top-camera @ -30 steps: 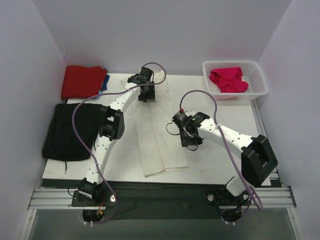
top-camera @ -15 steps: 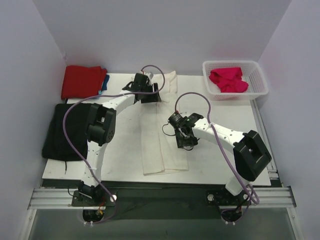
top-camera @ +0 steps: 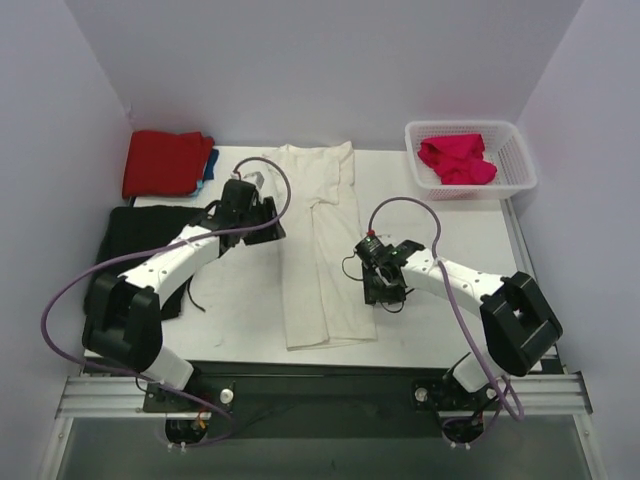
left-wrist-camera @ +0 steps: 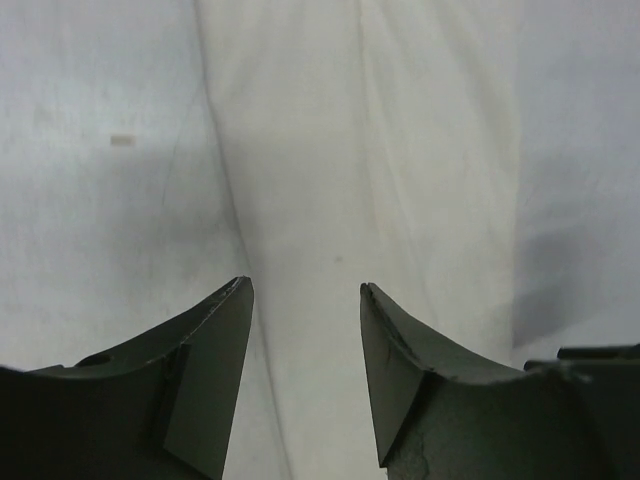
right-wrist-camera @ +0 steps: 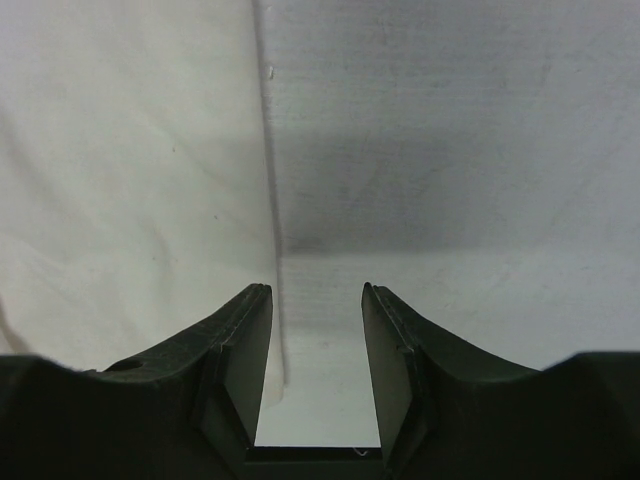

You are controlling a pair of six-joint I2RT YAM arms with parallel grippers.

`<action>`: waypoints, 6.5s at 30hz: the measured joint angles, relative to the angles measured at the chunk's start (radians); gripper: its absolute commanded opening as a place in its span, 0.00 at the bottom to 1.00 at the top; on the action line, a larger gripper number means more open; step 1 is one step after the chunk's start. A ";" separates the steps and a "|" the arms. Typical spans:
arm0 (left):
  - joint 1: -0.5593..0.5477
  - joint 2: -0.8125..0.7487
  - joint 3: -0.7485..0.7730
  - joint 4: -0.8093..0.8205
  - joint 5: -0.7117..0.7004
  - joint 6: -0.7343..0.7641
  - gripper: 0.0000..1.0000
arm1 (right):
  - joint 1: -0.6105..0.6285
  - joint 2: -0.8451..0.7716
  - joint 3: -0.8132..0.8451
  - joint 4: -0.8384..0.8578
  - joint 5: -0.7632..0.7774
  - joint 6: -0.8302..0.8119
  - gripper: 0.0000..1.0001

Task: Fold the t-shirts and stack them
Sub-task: Rotate the tshirt 90 degrees, then grab the bottom of the folded rectangular tshirt with both arms, then fold the folded rectangular tshirt in 1/3 of the way, then grab one side of the 2/3 rectangular tshirt with both arms

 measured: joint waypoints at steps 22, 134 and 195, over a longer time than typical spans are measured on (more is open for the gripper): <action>-0.142 -0.306 -0.593 -0.113 0.250 -0.314 0.63 | -0.009 -0.108 -0.224 0.189 -0.178 0.028 0.43; -0.108 0.255 0.308 -0.381 -0.104 -0.161 0.00 | -0.193 0.117 0.322 0.067 -0.101 -0.199 0.00; 0.119 0.206 -0.143 0.090 0.407 -0.113 0.55 | -0.305 0.223 0.287 0.185 -0.320 -0.208 0.49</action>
